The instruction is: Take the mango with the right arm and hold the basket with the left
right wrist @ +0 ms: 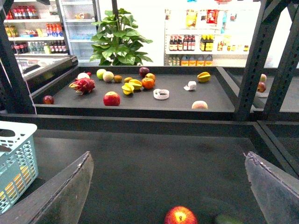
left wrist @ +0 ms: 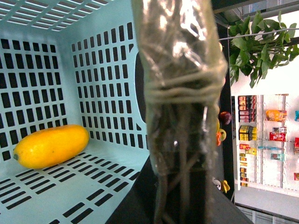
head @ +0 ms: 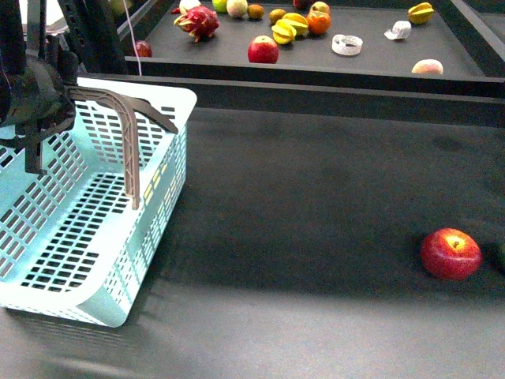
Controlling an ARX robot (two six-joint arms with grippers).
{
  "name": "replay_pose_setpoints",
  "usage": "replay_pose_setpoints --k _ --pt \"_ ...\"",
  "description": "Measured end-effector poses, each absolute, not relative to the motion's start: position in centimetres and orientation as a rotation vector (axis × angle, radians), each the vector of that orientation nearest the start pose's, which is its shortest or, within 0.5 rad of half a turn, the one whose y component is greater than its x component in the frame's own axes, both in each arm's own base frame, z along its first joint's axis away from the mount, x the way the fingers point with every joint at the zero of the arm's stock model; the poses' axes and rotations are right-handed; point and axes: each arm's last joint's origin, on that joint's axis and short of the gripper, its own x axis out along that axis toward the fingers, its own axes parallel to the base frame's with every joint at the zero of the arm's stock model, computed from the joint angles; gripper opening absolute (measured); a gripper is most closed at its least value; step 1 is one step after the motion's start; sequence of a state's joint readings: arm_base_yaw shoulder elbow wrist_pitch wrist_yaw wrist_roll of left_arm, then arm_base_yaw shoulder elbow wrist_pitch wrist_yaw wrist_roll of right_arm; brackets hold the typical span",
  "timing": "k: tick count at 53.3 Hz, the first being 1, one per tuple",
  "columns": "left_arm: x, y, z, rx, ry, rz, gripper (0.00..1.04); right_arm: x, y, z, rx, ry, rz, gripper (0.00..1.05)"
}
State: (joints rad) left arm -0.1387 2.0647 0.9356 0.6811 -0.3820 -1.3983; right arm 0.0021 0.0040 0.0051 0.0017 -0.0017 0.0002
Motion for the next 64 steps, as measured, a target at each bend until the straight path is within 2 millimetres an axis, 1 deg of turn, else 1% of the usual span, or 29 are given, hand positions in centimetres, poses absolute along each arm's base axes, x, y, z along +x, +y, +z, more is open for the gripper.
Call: replay_pose_setpoints --k 4,6,12,16,18,19,23,24,28,29,32,35,42,44,51,56,58,61,64 --pt "38.9 -4.3 9.8 -1.251 0.207 0.505 0.08 9.8 0.0 16.5 0.0 -0.003 0.004 0.97" --pt "39.0 -4.3 9.8 -1.252 0.211 0.507 0.1 9.8 0.0 16.5 0.0 -0.003 0.004 0.97" --pt "38.6 -4.0 9.5 -1.224 0.246 0.529 0.34 9.8 0.0 16.5 0.0 -0.003 0.004 0.97" --pt "37.6 -3.7 9.5 -1.193 0.26 0.53 0.52 9.8 0.0 16.5 0.0 -0.003 0.004 0.97" --pt "36.8 -3.4 9.6 -1.174 0.264 0.528 0.61 9.8 0.0 16.5 0.0 -0.003 0.004 0.97" --pt "36.3 -3.3 9.9 -1.163 0.26 0.523 0.67 9.8 0.0 16.5 0.0 -0.003 0.004 0.97" --pt "34.9 -2.8 10.9 -1.126 0.239 0.504 0.81 9.8 0.0 16.5 0.0 -0.003 0.004 0.97" --pt "34.4 -2.6 11.3 -1.111 0.229 0.497 0.86 9.8 0.0 16.5 0.0 -0.003 0.004 0.97" --pt "32.6 -2.0 12.4 -1.049 0.205 0.483 1.0 9.8 0.0 16.5 0.0 -0.003 0.004 0.97" --pt "32.1 -1.8 12.7 -1.033 0.198 0.479 1.01 9.8 0.0 16.5 0.0 -0.003 0.004 0.97" --pt "30.5 -1.3 13.4 -1.0 0.181 0.468 0.98 9.8 0.0 16.5 0.0 -0.003 0.004 0.97" --pt "29.1 -0.8 13.9 -0.97 0.171 0.463 0.99 9.8 0.0 16.5 0.0 -0.003 0.004 0.97" --pt "25.2 1.1 15.1 -0.894 0.133 0.442 0.99 9.8 0.0 16.5 0.0 -0.003 0.004 0.97" --pt "24.5 1.6 15.3 -0.88 0.124 0.444 0.99 9.8 0.0 16.5 0.0 -0.003 0.004 0.97" --pt "20.7 3.9 16.3 -0.823 0.081 0.49 0.99 9.8 0.0 16.5 0.0 -0.003 0.004 0.97" --pt "18.3 4.9 16.4 -0.796 0.071 0.538 0.99 9.8 0.0 16.5 0.0 -0.003 0.004 0.97" --pt "16.9 5.4 16.5 -0.761 0.074 0.583 0.99 9.8 0.0 16.5 0.0 -0.003 0.004 0.97" --pt "16.2 5.6 16.5 -0.744 0.072 0.606 0.99 9.8 0.0 16.5 0.0 -0.003 0.004 0.97" --pt "16.1 5.7 16.6 -0.73 0.067 0.607 0.99 9.8 0.0 16.5 0.0 -0.003 0.004 0.97"
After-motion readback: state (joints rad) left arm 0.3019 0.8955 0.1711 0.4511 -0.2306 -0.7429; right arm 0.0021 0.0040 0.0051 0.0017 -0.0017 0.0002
